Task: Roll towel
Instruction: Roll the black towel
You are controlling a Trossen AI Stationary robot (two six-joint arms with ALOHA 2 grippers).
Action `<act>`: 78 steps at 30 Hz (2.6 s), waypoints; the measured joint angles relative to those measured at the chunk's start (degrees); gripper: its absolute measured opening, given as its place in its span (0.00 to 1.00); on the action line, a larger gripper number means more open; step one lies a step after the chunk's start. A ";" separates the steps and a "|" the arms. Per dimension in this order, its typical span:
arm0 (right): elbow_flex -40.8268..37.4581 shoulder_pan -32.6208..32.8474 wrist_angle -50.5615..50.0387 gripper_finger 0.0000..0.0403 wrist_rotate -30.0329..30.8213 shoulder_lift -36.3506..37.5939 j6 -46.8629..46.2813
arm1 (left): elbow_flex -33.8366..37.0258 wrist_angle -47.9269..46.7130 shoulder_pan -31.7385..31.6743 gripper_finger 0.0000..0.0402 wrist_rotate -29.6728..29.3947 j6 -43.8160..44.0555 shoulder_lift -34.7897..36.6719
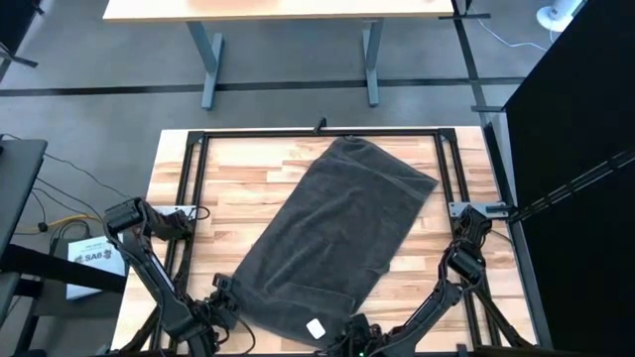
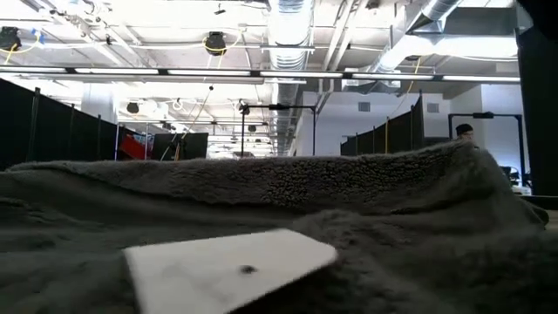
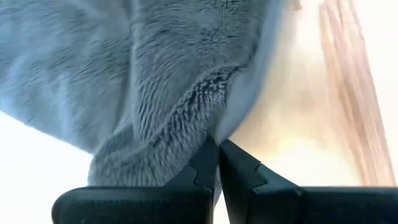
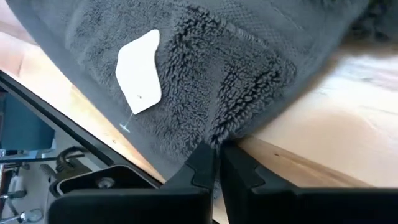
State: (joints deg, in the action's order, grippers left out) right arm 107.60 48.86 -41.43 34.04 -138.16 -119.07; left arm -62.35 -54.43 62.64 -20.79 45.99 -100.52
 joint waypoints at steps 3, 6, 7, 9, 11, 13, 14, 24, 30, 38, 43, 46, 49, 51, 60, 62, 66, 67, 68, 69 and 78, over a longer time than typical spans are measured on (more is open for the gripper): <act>1.30 0.92 -5.74 0.00 2.49 -0.01 -3.36 | -0.01 -3.09 0.08 0.00 -1.00 1.70 3.79; 3.08 1.05 -11.48 0.00 3.65 -0.01 -4.09 | -0.04 -4.12 -0.05 0.00 -2.98 2.13 7.94; 3.60 1.05 -12.76 0.00 4.07 -0.01 -4.09 | -0.04 -4.14 -0.16 0.00 -3.54 2.08 9.20; 4.20 0.80 -13.97 0.00 5.43 0.01 -4.08 | -0.04 -4.31 -0.66 0.00 -3.54 2.00 11.37; 5.01 0.67 -14.80 0.00 7.02 0.01 -4.06 | -0.04 -4.72 -1.10 0.00 -3.54 2.05 13.30; 6.17 0.70 -14.62 0.00 8.58 0.02 -3.88 | -0.04 -5.16 -1.38 0.00 -3.57 2.07 14.68; 6.78 0.74 -14.68 0.00 9.39 0.09 -3.61 | -0.04 -5.41 -1.40 0.00 -3.59 2.13 15.25; 19.36 1.67 -29.03 0.00 17.20 1.28 -3.50 | -0.04 -6.63 -1.73 0.00 -3.47 3.24 19.93; 25.96 3.61 -35.22 0.00 20.72 1.36 -3.95 | -1.02 -7.35 -1.71 0.00 -3.23 3.70 21.04; 27.02 4.91 -38.70 0.00 26.13 4.94 -3.95 | -10.07 -14.41 -1.77 0.00 -2.01 5.18 20.71; 27.02 7.28 -40.15 0.00 26.26 6.04 -3.49 | -14.70 -13.91 -1.77 0.00 -2.04 7.85 20.71; 27.02 8.98 -39.18 0.00 27.42 6.22 -3.47 | -16.49 -13.08 -1.36 0.00 -2.38 9.07 20.71; 27.02 10.30 -35.99 0.00 28.16 6.09 -1.90 | -17.54 -11.45 -1.08 0.00 -3.31 9.59 20.66; 27.00 11.28 -33.13 0.00 28.16 5.98 0.39 | -17.87 -8.93 -1.08 0.00 -3.54 9.41 20.66; 27.00 15.94 -26.63 0.00 28.14 5.95 3.71 | -17.85 5.20 -2.12 0.00 -5.00 5.89 19.63; 27.00 16.87 -26.03 0.00 28.09 5.91 3.64 | -17.85 8.71 -2.88 0.00 -4.74 4.63 18.43; 27.00 18.35 -25.12 0.00 28.06 5.91 3.58 | -17.90 14.58 -4.53 0.00 -0.78 2.11 14.88; 27.00 18.74 -24.92 0.00 28.03 5.89 3.58 | -18.39 15.19 -4.91 0.00 0.16 1.72 13.60; 27.00 19.04 -24.45 0.00 28.05 5.89 3.58 | -19.14 15.28 -5.23 0.00 0.96 1.34 12.27; 27.00 19.33 -23.95 0.00 28.05 5.89 3.58 | -20.01 14.94 -5.54 0.00 1.67 1.05 11.00; 27.00 18.62 -28.29 0.00 28.13 5.74 2.72 | -30.17 4.68 -9.62 0.00 2.93 -4.91 4.41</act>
State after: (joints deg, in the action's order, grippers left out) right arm 134.61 67.49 -69.72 62.17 -132.42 -116.34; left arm -92.53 -49.75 53.02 -17.86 41.08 -96.11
